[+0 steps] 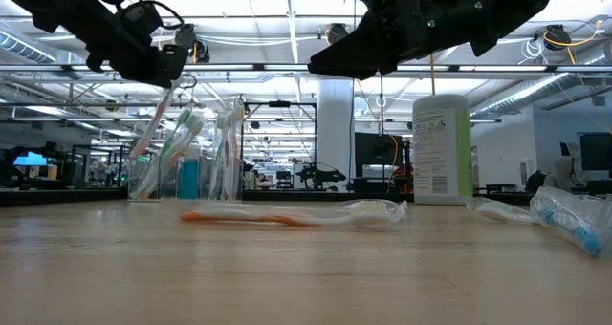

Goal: Pick & Place toothbrushing station
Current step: Put the orange toothbrush into the transparent organizer, then put the blue mouthwash into the transparent organizer

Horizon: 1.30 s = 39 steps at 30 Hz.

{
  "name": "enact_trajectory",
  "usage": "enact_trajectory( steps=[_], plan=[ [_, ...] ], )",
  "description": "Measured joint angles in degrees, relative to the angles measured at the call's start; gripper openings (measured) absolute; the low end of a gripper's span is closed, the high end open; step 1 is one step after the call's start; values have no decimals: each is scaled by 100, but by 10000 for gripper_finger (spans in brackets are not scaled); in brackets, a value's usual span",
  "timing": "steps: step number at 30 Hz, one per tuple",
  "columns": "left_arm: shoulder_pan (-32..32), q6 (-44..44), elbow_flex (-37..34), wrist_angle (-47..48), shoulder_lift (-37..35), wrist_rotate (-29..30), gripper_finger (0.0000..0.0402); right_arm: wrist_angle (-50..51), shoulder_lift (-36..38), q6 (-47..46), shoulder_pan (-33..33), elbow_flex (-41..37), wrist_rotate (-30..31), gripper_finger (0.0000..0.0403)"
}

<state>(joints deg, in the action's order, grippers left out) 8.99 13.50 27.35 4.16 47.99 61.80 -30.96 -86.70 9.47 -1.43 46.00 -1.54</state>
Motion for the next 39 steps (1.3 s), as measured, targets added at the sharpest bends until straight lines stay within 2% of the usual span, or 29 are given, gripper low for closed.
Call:
enact_trajectory(
  steps=[4, 10, 14, 17, 20, 23, 28, 35, 39],
  plan=[
    [2, 306, 0, 424, 0, -300, 17, 0, 0, 0, 0, 0, -2, 155],
    [2, 654, 2, 1298, 0, -1385, 7, 0, 0, -2, -2, -1, 0, 155],
    [2, 965, 2, 1433, 0, -1190, 7, 0, 0, -4, -2, -1, -1, 155],
    [2, 942, 2, 1508, -4, -935, 22, 0, 0, -6, -4, 0, 0, 155],
    [4, 957, 2, 1747, -4, -930, 45, 2, 0, -145, -4, -1, -2, 155],
    [22, 1204, 2, 2123, -4, -1011, 71, 0, 0, -246, -4, 0, -1, 155],
    [242, 1541, 2, 2743, -2, -1571, 110, 0, 0, -280, -4, -2, -2, 155],
    [332, 1505, 2, 2554, 0, -1565, 145, 0, 0, -278, -4, -2, -2, 155],
    [253, 1043, 41, 2340, -76, -1553, 156, 0, 0, -278, -4, -1, -2, 155]
  ],
)
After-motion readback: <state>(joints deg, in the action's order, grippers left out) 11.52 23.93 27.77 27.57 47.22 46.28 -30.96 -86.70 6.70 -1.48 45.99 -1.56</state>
